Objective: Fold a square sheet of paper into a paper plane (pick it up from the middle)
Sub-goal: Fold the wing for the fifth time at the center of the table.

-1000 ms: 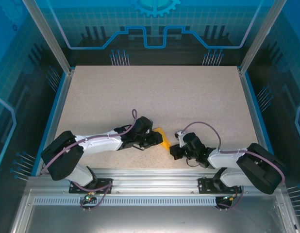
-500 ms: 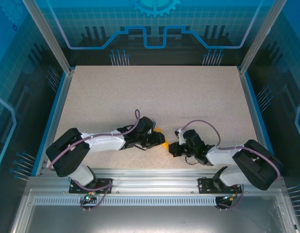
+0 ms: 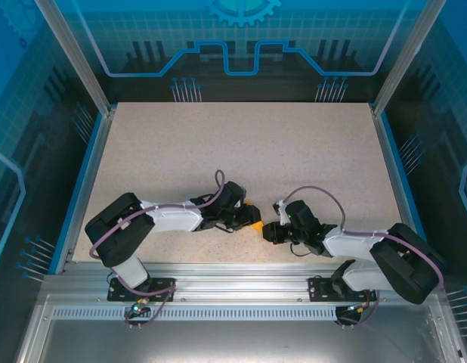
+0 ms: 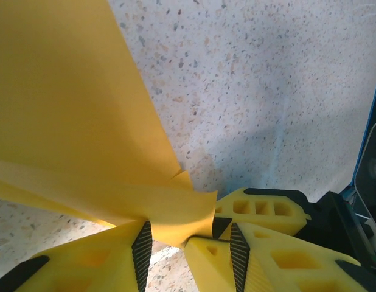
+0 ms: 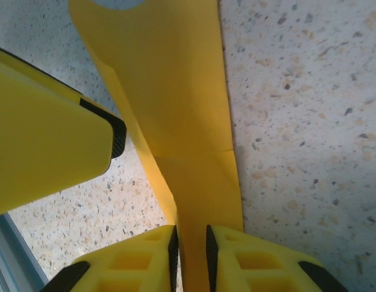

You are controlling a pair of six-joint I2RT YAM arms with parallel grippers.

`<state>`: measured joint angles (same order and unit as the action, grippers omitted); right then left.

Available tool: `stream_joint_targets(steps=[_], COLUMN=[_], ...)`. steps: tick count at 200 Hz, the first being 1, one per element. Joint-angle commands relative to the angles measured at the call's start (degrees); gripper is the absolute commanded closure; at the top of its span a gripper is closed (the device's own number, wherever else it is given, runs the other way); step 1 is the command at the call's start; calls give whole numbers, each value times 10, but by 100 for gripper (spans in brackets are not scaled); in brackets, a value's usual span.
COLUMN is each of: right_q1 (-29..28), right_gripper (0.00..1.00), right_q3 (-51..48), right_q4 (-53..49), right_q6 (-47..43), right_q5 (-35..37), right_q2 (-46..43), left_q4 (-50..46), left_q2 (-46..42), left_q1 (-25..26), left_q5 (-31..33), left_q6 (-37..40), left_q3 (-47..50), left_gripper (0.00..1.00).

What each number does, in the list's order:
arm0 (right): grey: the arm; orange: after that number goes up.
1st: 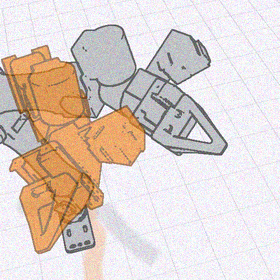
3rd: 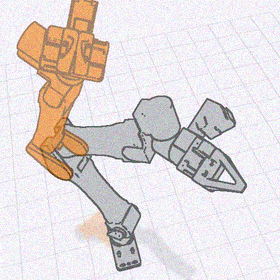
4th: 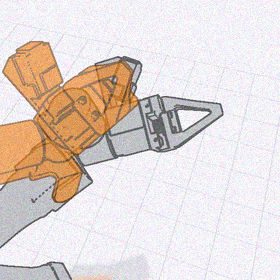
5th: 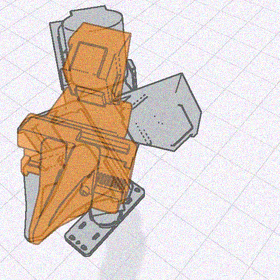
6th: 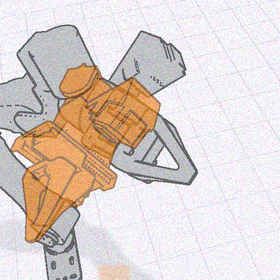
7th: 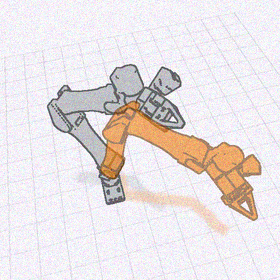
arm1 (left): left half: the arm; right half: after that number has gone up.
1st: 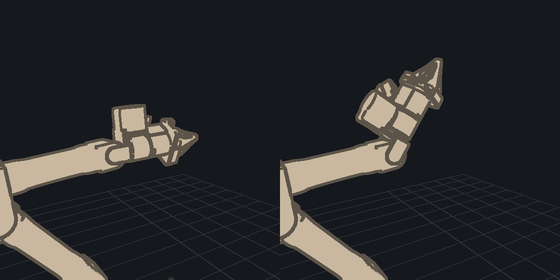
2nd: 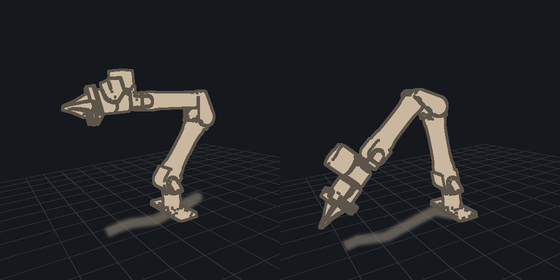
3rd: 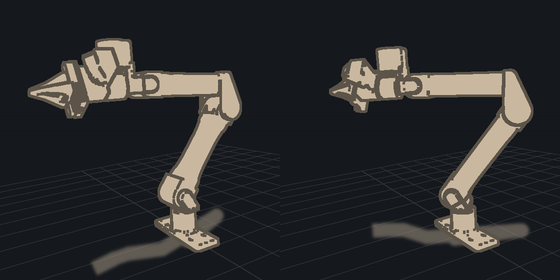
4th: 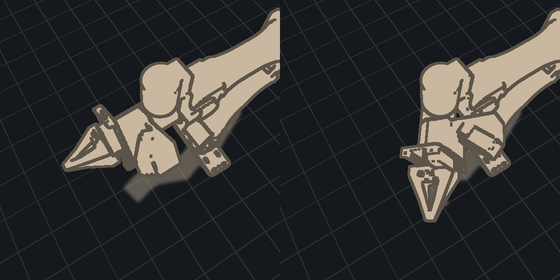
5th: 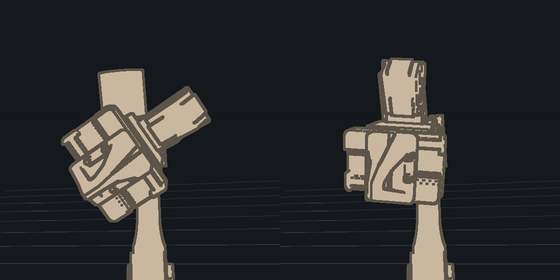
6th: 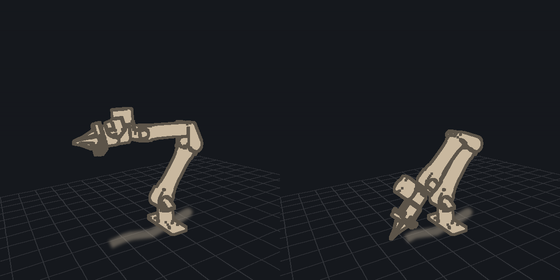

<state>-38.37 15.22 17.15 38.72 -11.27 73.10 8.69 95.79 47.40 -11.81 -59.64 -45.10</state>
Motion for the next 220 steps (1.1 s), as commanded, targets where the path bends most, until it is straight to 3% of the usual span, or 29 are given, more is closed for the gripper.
stream_joint_targets(steps=[1, 33, 73, 220], right_q1=[14, 26, 47, 66], right_gripper=[68, 59, 57, 74], right_q3=[20, 33, 40, 49], right_q4=[-66, -98, -114, -83], right_q6=[-14, -33, -54, -57], right_q5=[-8, -20, -52, -157], right_q2=[-13, -11, -7, 51], left_q4=[-13, -26, -35, -55], left_q2=[14, 18, 18, 18], left_q1=[0, -2, -3, -11], left_q5=[6, 9, 12, 19], left_q6=[9, 12, 15, 14], left_q3=[-28, -34, -38, -39], left_gripper=[58, 59, 59, 61])
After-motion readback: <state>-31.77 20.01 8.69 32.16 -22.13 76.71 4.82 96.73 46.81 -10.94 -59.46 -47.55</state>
